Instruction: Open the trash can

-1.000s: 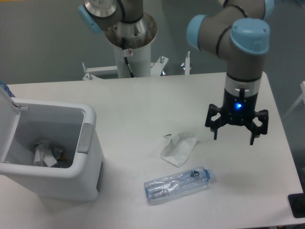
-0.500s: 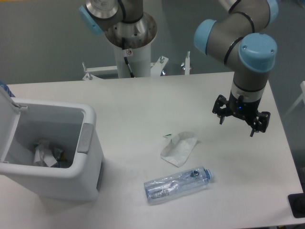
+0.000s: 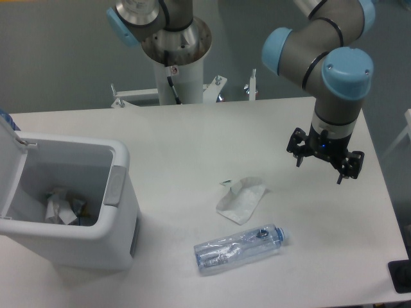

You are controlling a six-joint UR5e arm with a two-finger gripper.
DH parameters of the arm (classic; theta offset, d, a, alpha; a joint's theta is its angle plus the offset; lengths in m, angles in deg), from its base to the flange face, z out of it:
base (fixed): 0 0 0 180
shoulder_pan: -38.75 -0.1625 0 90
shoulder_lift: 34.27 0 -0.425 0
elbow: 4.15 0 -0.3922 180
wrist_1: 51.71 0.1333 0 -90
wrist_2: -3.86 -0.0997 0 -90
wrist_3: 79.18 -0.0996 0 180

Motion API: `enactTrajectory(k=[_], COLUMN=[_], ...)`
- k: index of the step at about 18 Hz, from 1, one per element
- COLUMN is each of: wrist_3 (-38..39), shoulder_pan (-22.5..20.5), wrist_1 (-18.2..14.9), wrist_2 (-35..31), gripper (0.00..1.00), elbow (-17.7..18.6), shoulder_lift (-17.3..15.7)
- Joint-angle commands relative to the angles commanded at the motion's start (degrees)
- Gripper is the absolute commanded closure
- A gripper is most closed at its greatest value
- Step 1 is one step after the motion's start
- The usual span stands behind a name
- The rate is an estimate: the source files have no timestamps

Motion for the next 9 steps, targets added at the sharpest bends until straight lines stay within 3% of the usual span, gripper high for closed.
enactTrajectory(k=[9], wrist_3=[0.0], shoulder_pan=[0.09], wrist_1=[0.35], wrist_2=[-0.62], gripper=[0.0], elbow=[-0.09], shoulder_lift=[0.44])
